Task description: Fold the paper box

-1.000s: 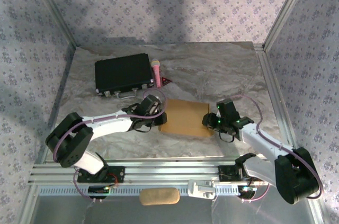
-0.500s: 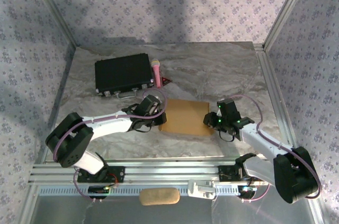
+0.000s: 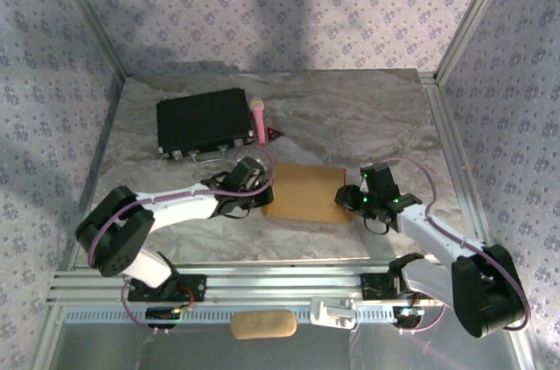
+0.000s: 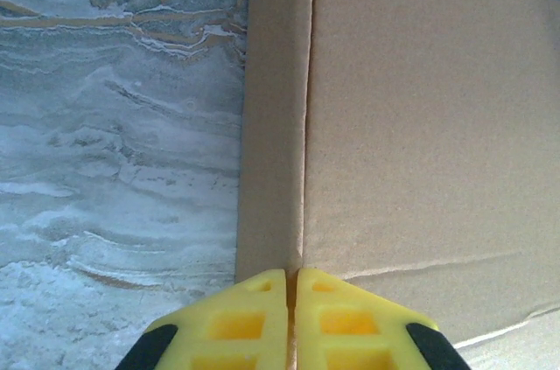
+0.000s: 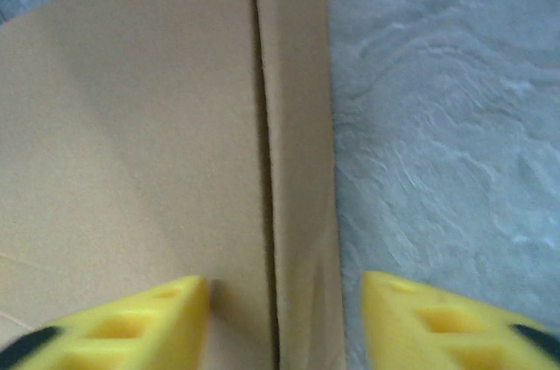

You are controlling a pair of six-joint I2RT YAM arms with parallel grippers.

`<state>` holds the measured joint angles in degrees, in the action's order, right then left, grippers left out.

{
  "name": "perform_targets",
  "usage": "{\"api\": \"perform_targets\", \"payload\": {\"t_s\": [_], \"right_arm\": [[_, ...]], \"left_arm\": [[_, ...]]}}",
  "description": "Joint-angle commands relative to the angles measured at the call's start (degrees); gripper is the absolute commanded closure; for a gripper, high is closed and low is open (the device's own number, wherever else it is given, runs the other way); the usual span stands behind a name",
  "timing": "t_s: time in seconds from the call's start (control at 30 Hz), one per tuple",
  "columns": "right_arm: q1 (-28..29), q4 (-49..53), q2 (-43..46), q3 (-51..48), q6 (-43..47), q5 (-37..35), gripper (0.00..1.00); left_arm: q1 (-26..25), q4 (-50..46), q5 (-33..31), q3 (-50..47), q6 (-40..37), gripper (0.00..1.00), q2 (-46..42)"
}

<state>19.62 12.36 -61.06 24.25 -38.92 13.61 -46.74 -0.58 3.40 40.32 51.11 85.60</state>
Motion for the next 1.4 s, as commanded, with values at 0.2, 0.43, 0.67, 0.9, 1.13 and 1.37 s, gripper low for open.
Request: {"api": "perform_targets", "payload": {"t_s": [0.2,0.43,0.67,0.9,1.13,1.37], "right_arm": [[-7.1,-3.1,2.6,-2.0,2.4,17.8,0.17],[-7.8,-8.1,-4.9,-1.0,4.6,23.0,0.16],[-7.7,-10.7,-8.5,0.2,3.6,24.4,0.16],[-7.7,-15.9,-12.2,1.3,0.7,27.5,0.22],[-7.7,-23.4,-17.0,3.4,-4.5,30.9,0.28],[-7.1,-29.4,-18.9,3.9,-11.0,31.6,0.42]], "left_arm": [[3.9,0.7,1.5,-6.3,-0.9,0.97,-0.6],[5.7,3.2,2.8,-8.8,-0.8,0.98,0.6],[7.2,4.0,2.8,-11.4,-1.1,0.99,0.9],[8.3,4.7,2.8,-12.8,-1.5,0.99,1.4],[8.5,5.3,2.8,-12.9,-1.6,1.0,2.3],[9.4,4.7,2.9,-12.7,-1.8,1.0,0.9]]}}
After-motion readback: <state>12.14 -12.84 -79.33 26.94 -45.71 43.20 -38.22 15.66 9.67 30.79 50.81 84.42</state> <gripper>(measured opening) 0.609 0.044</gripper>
